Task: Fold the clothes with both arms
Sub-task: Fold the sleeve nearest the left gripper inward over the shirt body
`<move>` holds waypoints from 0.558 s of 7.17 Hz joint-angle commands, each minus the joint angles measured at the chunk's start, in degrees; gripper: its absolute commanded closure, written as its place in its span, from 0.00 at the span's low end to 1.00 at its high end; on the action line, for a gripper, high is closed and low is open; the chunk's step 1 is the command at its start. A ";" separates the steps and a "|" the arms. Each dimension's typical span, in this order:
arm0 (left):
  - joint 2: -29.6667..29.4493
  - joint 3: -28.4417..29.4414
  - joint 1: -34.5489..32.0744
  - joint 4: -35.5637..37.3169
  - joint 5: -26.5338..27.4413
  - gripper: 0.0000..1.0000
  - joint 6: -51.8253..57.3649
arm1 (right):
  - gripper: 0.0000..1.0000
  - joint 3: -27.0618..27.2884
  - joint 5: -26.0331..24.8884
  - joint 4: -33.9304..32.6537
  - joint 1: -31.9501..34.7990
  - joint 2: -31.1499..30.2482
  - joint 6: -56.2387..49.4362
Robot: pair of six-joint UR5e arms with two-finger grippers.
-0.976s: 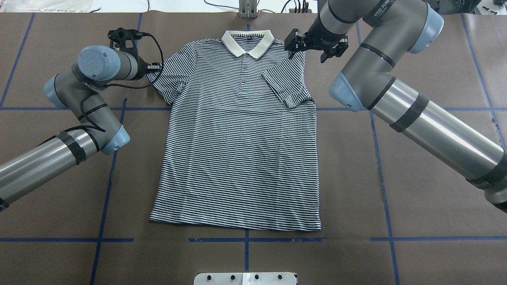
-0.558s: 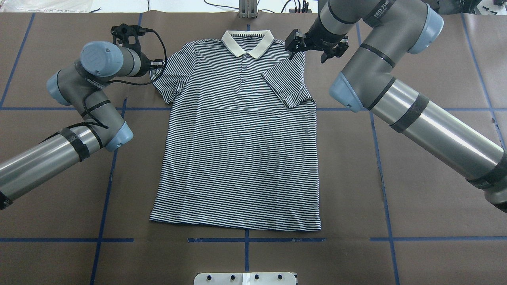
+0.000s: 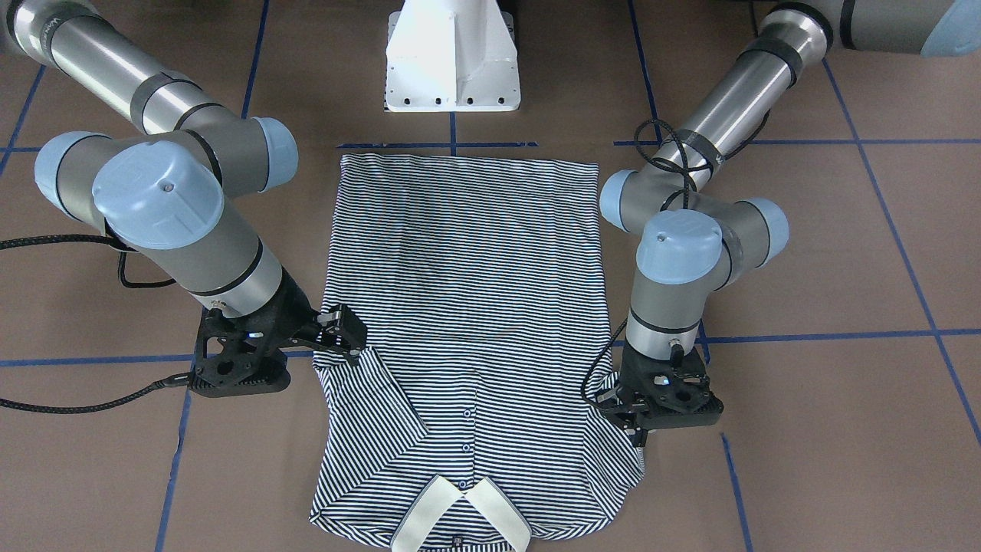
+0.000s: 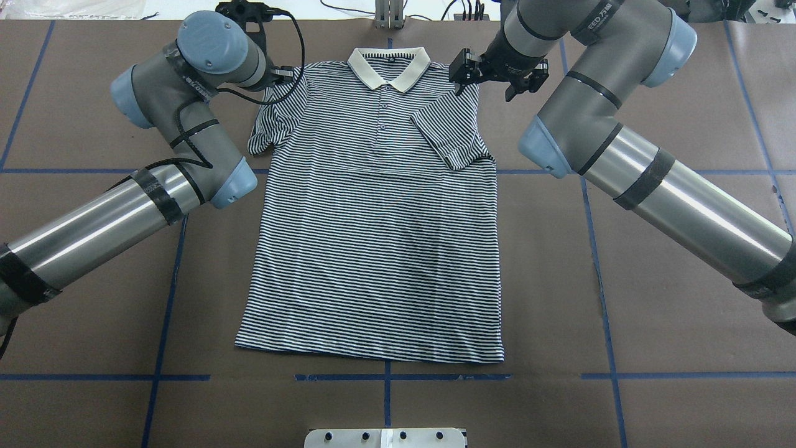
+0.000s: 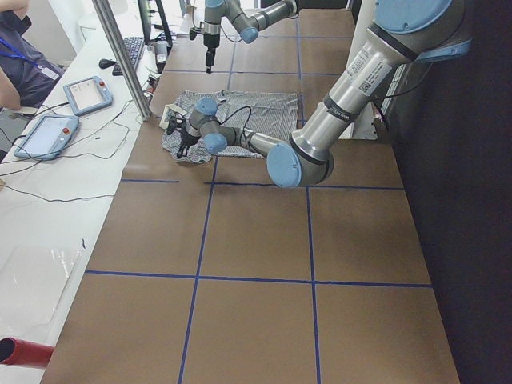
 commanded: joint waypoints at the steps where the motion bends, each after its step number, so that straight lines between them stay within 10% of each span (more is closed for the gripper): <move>1: -3.33 0.09 1.41 2.73 -0.95 1.00 -4.58 | 0.00 0.06 0.01 0.09 -0.02 -0.42 -0.43; 4: -10.87 10.70 3.36 0.12 -0.52 1.00 -10.84 | 0.00 0.50 0.01 0.18 -0.02 -0.51 -0.17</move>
